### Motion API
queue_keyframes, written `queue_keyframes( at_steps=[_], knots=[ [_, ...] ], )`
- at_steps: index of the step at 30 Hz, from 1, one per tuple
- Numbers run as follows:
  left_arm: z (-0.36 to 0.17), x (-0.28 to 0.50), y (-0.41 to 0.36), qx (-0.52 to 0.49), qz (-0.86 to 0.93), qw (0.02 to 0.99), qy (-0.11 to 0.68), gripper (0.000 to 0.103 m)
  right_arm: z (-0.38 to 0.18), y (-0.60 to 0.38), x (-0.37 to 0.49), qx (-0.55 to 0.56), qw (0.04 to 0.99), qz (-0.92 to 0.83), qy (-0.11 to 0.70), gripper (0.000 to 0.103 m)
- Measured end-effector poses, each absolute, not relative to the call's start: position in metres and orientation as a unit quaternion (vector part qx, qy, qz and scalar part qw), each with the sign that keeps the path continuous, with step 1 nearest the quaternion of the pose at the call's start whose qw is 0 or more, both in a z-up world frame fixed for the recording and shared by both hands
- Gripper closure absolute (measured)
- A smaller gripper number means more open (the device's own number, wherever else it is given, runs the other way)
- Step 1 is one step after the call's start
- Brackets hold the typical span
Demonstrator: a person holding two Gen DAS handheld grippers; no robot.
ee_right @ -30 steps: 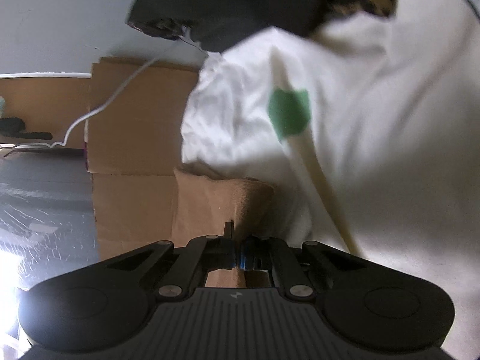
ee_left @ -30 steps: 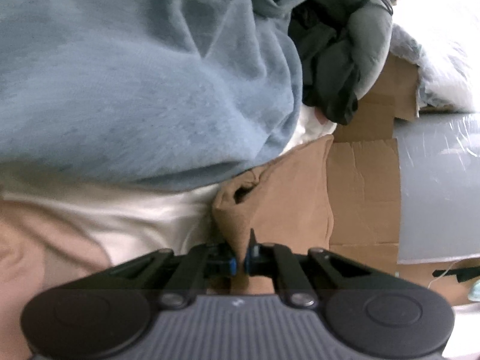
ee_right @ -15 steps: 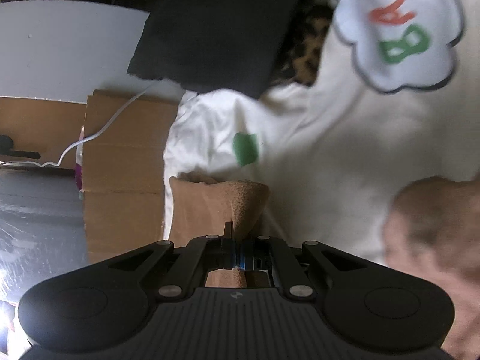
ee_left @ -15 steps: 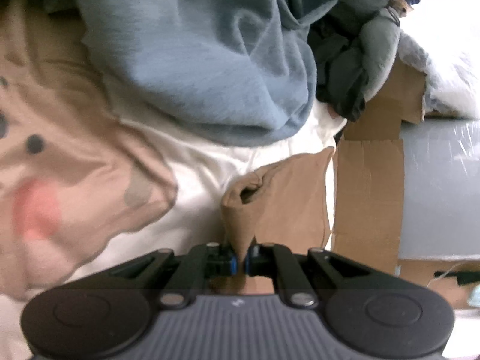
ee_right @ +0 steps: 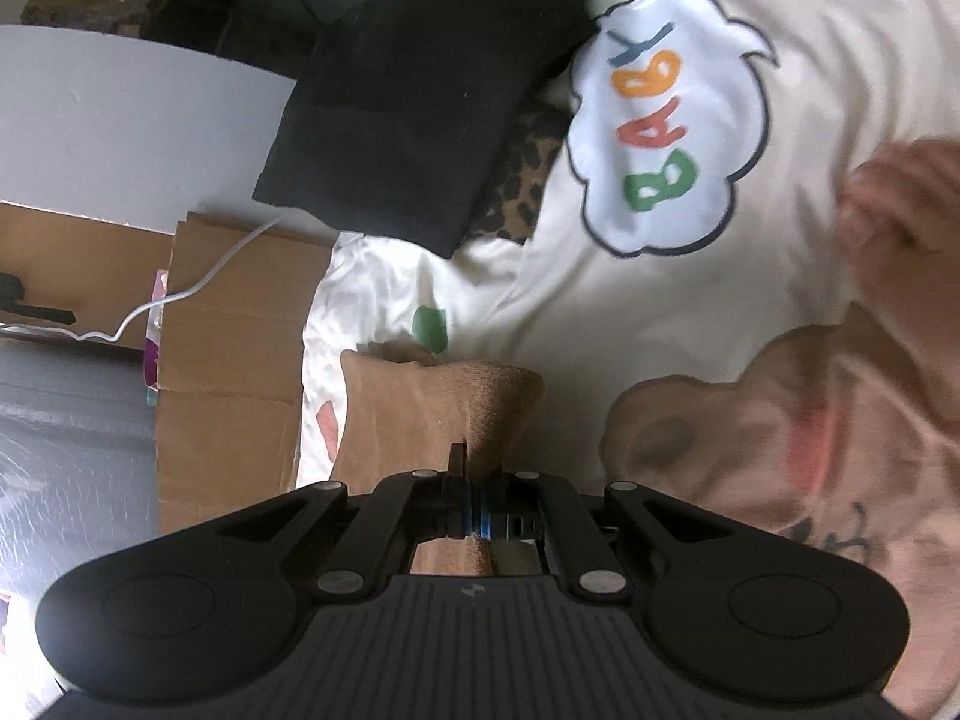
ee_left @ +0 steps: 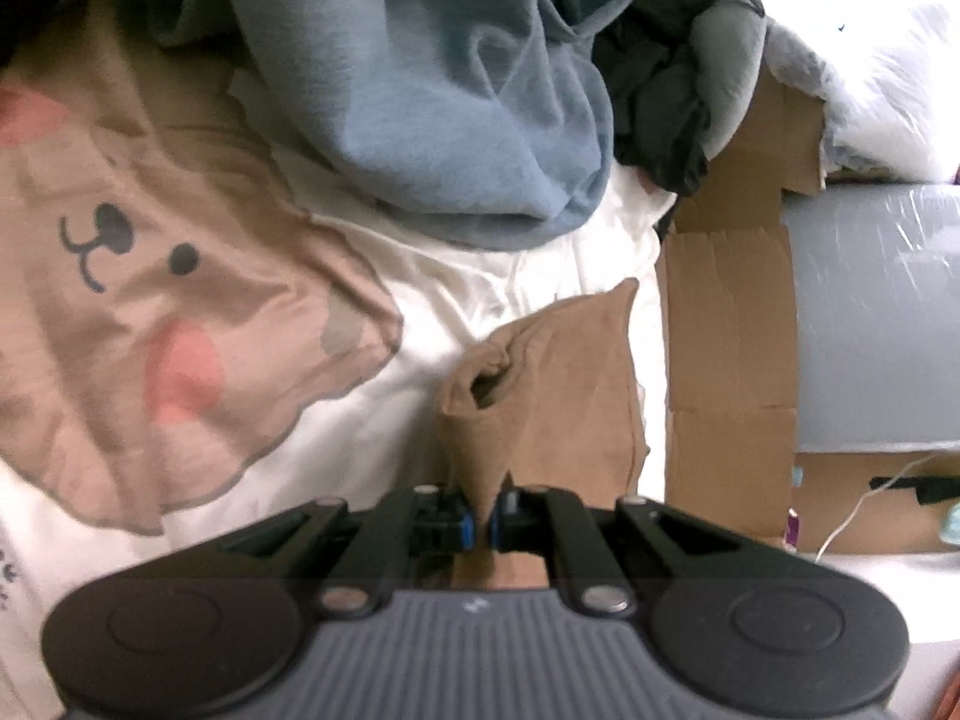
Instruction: Fold clothes
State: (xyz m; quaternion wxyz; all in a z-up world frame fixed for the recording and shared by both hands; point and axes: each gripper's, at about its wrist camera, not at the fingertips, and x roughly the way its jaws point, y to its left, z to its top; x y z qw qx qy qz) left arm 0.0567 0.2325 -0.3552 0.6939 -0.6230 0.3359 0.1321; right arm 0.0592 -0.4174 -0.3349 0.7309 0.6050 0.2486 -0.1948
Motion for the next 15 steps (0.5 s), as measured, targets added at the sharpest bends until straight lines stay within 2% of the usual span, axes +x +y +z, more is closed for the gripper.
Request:
queue_keyframes(
  at_steps=[15],
  knots=[
    [-0.35,0.035,0.223,-0.599,0.142,0.694,0.374,0.098,-0.307,-0.419,0.034,0.558,0.754,-0.228,0.262,0.102]
  ],
)
